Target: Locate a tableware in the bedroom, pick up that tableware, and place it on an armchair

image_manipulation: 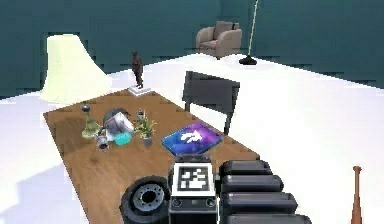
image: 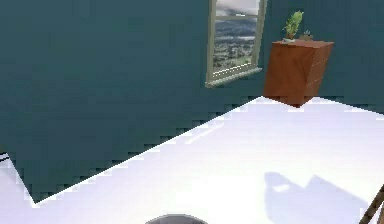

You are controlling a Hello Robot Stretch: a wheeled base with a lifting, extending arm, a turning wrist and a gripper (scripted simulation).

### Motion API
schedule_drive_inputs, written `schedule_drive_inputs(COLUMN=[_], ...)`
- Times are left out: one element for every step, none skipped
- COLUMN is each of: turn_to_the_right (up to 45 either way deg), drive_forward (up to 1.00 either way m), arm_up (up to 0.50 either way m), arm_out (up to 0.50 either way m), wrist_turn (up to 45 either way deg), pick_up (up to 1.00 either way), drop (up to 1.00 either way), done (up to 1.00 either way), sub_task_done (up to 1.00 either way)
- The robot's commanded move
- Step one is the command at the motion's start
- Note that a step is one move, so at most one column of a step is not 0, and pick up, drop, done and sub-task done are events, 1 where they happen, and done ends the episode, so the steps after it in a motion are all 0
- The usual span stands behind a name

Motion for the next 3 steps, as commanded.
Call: schedule_drive_inputs(turn_to_the_right=[-45.0,-45.0,-42.0], drive_forward=[0.0,0.0,0.0], arm_up=[0.0,0.0,0.0], arm_out=[0.0,0.0,0.0], wrist_turn=[0.0,0.0,0.0], pick_up=[0.0,0.0,0.0], drop=[0.0,0.0,0.0], done=[0.0,0.0,0.0], sub_task_done=[0.0,0.0,0.0])
